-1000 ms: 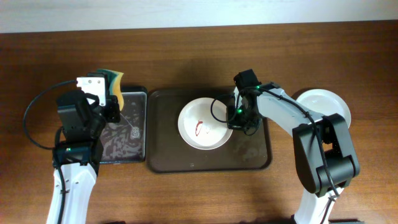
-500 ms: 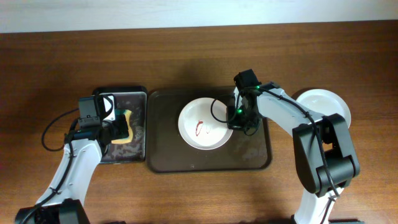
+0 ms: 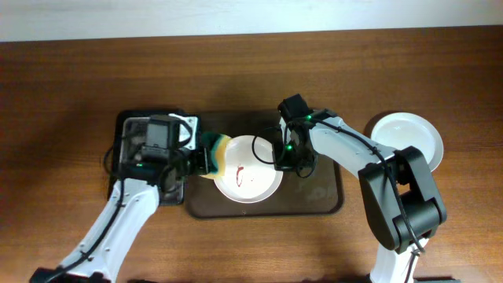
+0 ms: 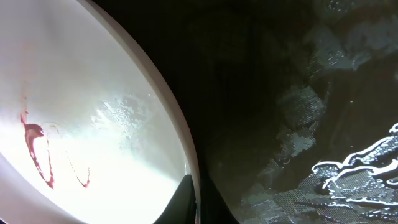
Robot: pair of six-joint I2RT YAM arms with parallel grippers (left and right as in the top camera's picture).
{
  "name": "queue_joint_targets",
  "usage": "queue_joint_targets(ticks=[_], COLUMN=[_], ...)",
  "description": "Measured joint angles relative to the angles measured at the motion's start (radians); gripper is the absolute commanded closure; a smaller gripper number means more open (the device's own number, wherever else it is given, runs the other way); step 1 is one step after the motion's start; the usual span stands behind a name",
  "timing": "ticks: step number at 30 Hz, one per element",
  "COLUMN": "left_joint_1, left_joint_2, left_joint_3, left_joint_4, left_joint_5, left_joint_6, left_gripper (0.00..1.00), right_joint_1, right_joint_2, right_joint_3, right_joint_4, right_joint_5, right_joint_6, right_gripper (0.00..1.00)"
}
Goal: Clean dirty plates on tray and stack at the side
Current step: 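Scrub the last plate with the sponge while right gripper holds it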
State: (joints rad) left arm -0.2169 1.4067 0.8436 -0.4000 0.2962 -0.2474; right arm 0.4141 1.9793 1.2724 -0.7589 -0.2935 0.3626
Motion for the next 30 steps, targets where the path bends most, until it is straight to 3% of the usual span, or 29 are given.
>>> queue_joint_targets(ticks=[6,12,26,30], left_joint_1=[-0.121,-0.238,-0.344,-0.343], left_joint_2=[0.148,0.261,0.304,0.269], left_joint_3=[0.0,0.004,0.039,0.037], left_joint_4=[0.079,0.208,0.14,0.114], left_joint_5=[0.001,-0.016,-0.508,-0.554], left_joint_6=[-0.152,-0.193,-0.222,-0.222], left_gripper=[1.0,1.0,1.0,1.0], right_joint_1=[0.0,0.0,-0.001,-0.001], right_joint_2=[0.0,0.0,0.0,0.0], right_joint_3=[0.0,0.0,0.0,0.0], right_joint_4=[0.0,0.0,-0.001,-0.001], right_joint_5=[0.0,0.0,0.004,0.004], right_joint_6=[0.0,0.0,0.0,0.001], right_gripper=[0.96,0.96,0.95,0.96])
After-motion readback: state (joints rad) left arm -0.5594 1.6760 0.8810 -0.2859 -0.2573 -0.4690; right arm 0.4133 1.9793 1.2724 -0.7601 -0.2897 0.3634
